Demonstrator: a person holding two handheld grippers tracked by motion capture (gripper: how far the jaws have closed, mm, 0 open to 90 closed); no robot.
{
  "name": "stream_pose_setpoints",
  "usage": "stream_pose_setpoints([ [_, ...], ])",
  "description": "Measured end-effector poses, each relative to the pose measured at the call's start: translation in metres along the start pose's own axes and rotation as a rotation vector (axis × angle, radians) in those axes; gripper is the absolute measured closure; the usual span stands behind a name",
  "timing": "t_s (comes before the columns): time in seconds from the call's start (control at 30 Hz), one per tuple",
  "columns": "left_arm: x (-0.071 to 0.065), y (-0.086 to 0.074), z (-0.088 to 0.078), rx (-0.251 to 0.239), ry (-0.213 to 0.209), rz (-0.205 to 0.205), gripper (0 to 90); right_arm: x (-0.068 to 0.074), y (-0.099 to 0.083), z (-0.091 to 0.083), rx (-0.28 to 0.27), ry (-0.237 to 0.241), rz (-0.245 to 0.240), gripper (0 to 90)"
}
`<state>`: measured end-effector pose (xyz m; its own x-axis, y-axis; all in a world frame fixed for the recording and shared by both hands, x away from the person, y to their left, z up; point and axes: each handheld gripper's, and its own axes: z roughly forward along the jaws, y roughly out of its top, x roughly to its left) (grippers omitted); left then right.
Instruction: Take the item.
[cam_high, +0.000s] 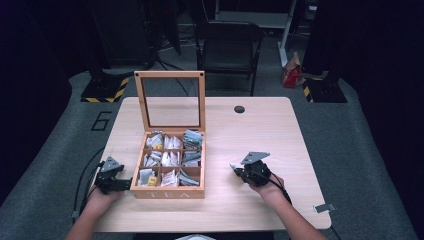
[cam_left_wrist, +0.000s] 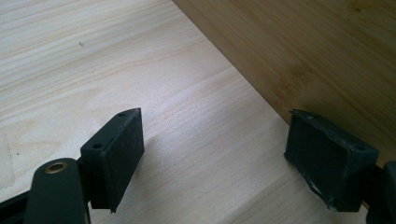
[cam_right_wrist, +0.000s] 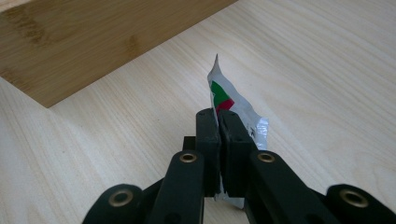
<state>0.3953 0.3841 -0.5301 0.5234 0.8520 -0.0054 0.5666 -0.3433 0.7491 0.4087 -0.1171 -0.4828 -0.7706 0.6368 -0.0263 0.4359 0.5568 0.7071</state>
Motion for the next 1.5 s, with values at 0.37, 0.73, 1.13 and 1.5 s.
stream_pose_setpoints([
  [0.37, 0.0, 0.0, 0.0, 0.001, 0.0, 0.001, 19.0, 0.006, -0.005, 0.005, -0.006, 0.015, 0.008, 85.3],
  [0.73, 0.0, 0.0, 0.0, -0.006, 0.003, 0.001, 19.0, 0.012, -0.005, 0.006, -0.006, 0.023, 0.024, 72.7],
  [1.13, 0.0, 0.0, 0.0, 0.002, -0.001, 0.002, 19.0, 0.013, 0.004, -0.006, -0.071, 0.067, 0.053, 53.3],
  [1.5, 0.0, 0.0, 0.0, -0.002, 0.0, 0.0, 19.1, 0.005, 0.012, -0.021, -0.119, 0.056, 0.084, 50.3],
])
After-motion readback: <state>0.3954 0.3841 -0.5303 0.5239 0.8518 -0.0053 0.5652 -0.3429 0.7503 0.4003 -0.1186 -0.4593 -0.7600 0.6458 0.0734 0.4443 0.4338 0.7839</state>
